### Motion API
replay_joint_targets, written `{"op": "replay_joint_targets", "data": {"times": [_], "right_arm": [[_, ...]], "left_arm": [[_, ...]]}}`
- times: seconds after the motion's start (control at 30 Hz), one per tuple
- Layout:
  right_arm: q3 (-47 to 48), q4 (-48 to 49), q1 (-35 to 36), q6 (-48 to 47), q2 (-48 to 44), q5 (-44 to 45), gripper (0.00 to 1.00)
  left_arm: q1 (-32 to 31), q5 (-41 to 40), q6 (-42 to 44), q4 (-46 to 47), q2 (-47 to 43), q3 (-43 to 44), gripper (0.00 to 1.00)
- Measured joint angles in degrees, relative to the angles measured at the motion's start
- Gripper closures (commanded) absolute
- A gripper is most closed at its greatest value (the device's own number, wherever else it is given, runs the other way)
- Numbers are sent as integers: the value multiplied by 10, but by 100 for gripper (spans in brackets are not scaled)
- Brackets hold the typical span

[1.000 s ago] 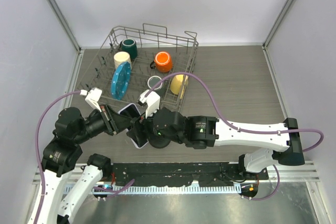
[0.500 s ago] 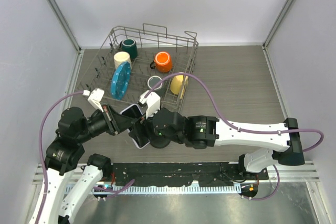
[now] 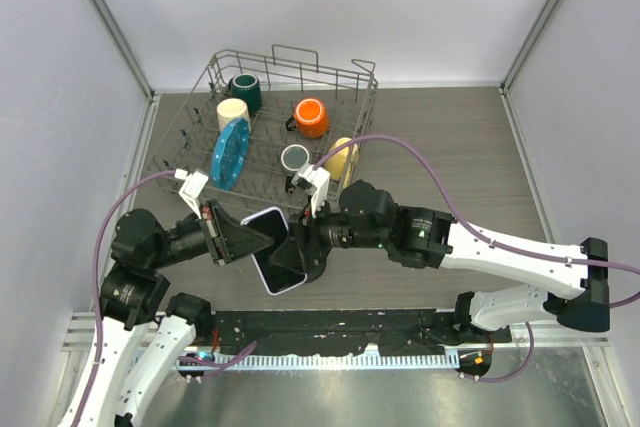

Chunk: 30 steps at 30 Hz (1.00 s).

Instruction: Place the phone on the phone stand

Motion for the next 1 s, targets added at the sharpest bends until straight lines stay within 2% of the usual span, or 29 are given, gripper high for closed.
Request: {"op": "replay_joint_targets", "data": {"times": [0.07, 0.1, 0.17, 0.27, 0.33, 0.37, 0.4, 0.43, 0.47, 0.5, 0.6, 0.77, 0.9, 1.0], "right_arm": [[-10, 21, 0, 7, -1, -35, 51], [-16, 34, 1, 13, -2, -54, 61], [-23, 54, 3, 19, -1, -82, 69], [-41, 93, 2, 44, -4, -130, 96], [-57, 126, -2, 52, -11, -169, 99], [-66, 142, -2, 57, -16, -177, 99], [-74, 157, -1, 61, -19, -179, 99], [-81, 170, -1, 63, -21, -179, 99], [-86, 178, 0, 64, -23, -165, 99], [-95, 181, 2, 65, -25, -147, 99], [-133, 185, 1, 70, -42, -89, 99], [-183, 185, -8, 91, -132, 19, 99], [-184, 222, -22, 111, -181, 63, 99], [-182, 260, -23, 129, -189, 63, 99]], "left_arm": [[0, 13, -5, 14, -5, 0, 100], [0, 21, -7, 24, -6, 0, 100], [0, 31, -10, 37, -8, 0, 100], [0, 51, -7, 55, -12, 0, 100], [0, 68, -13, 66, -16, 0, 96], [-2, 72, -19, 69, -18, 1, 65], [-4, 75, -20, 70, -19, 4, 49], [-5, 73, -20, 68, -19, 7, 38], [-4, 59, -24, 64, -17, 11, 16], [-4, 47, -29, 60, -15, 17, 10], [-4, 3, -38, 48, -13, 30, 5], [-4, -41, -68, 61, -33, 14, 7], [-4, -46, -124, 130, -60, -45, 8], [-4, -43, -192, 217, -59, -107, 7]]}}
